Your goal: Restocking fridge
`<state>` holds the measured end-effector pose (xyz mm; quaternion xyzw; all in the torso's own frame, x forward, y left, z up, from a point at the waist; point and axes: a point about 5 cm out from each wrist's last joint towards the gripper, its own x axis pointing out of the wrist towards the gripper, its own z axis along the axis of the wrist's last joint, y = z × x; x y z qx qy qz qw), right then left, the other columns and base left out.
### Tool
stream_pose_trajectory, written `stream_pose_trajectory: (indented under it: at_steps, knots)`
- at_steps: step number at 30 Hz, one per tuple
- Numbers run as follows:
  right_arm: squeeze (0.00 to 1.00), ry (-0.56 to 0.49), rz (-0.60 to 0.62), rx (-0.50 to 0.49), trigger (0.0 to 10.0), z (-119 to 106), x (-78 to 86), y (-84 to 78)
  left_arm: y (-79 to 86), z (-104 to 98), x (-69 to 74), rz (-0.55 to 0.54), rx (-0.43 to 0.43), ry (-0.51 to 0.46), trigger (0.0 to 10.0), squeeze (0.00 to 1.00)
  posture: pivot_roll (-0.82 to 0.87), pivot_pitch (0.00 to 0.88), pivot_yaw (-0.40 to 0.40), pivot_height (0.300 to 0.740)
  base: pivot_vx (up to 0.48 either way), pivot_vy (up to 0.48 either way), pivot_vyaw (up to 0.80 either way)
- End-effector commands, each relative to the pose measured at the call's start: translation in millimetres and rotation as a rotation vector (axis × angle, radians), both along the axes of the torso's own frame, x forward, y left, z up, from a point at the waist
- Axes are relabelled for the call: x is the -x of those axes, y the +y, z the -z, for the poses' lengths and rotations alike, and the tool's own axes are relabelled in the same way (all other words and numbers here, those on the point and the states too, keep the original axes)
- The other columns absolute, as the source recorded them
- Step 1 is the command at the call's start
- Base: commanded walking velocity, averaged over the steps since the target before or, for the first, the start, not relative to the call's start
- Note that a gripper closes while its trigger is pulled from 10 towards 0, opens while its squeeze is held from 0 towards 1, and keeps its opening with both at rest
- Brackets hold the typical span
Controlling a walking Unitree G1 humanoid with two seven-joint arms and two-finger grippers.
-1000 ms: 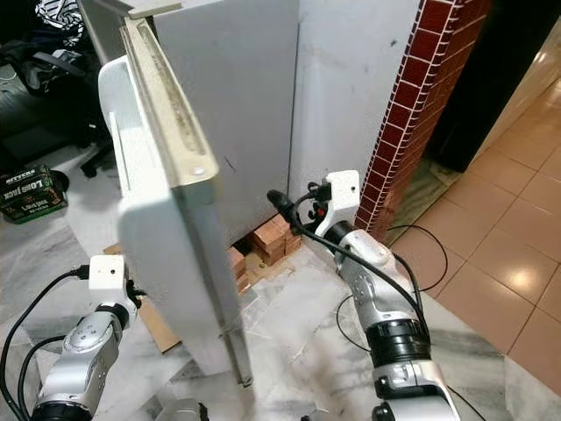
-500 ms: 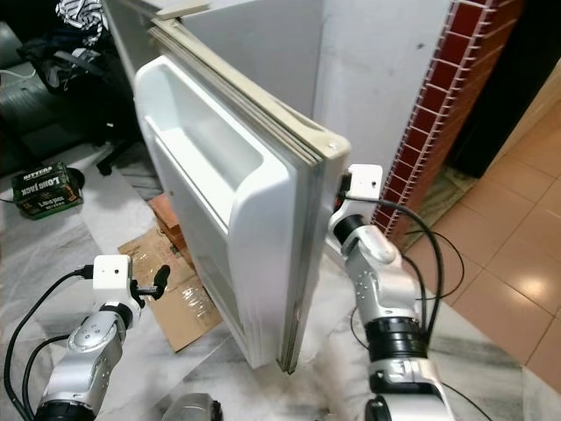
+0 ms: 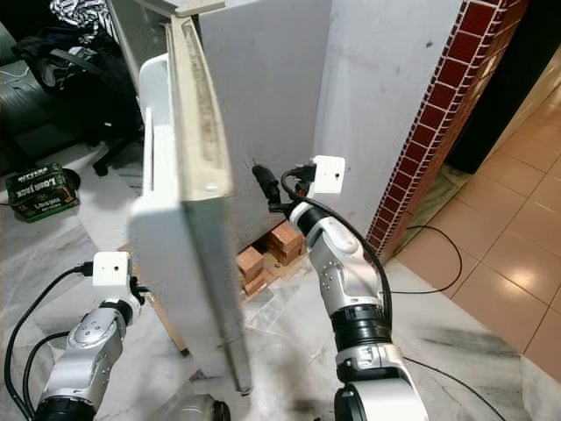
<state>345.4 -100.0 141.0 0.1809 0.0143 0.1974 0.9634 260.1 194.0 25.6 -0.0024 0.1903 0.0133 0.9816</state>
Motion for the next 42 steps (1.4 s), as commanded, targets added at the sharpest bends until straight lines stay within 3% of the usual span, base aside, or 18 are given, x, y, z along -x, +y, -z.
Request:
stream_pose_trajectory:
  at_steps: [1,15,33,42]
  knots:
    - [0.1,-0.006,0.015,0.012,10.0,-2.2,-2.6,-2.4,0.1,2.1,0.0,-0.001,-0.004,0.014,10.0,0.0,0.06,0.028,0.032,0.74,0.0,0.48,0.0]
    - [0.09,-0.005,0.066,0.067,10.0,1.1,-3.0,-7.7,-0.8,2.9,-1.4,0.011,-0.012,0.019,10.0,0.0,0.05,0.025,0.04,0.74,0.0,0.48,0.0]
    - [0.06,0.0,0.097,0.047,10.0,3.8,-3.2,-10.9,-5.0,3.3,-5.5,0.026,-0.007,0.019,10.0,0.0,0.03,0.021,0.047,0.74,0.0,0.48,0.0]
    - [0.02,0.011,0.097,0.042,10.0,6.5,-2.8,-12.6,-6.3,1.1,-7.2,0.032,0.004,-0.002,10.0,0.0,0.03,0.023,0.047,0.74,0.0,0.036,0.0]
